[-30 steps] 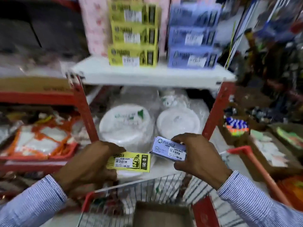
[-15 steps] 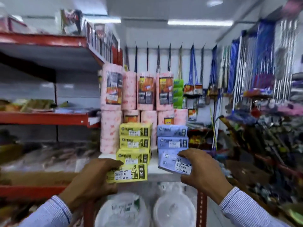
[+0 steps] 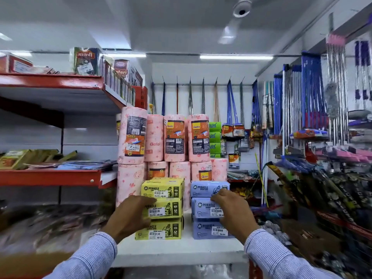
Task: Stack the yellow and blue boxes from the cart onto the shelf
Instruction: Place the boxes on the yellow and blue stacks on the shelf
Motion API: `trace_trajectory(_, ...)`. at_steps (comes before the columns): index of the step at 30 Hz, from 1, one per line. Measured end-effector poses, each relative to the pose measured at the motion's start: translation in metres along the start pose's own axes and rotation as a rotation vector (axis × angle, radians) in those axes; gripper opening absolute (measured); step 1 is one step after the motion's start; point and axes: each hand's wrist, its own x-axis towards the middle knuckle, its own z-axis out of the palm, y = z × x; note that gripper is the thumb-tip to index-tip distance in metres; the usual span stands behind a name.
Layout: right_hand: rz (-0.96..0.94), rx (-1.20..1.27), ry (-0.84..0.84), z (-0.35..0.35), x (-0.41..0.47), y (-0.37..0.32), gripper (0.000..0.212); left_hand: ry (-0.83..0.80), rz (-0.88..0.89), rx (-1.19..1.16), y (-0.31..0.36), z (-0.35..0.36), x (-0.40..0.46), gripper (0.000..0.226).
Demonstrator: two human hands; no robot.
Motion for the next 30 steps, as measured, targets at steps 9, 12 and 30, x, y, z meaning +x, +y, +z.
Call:
trace_trajectory(9, 0.002, 0.039, -0.013, 0.018, 0.004, 0.007, 0.046, -0.038, 0.035, -0.016, -0.012, 0.013, 0.012, 0.054)
trace_trajectory(12, 0.005, 0.077, 0.004, 0.019, 0.002, 0.006, 0.050, -0.042, 0.017, -0.028, -0.010, 0.013, 0.013, 0.046)
trace_trajectory(30, 0.040, 0.178, 0.044, 0.036, -0.009, 0.003, 0.063, 0.023, -0.109, -0.094, 0.009, 0.027, 0.009, 0.056)
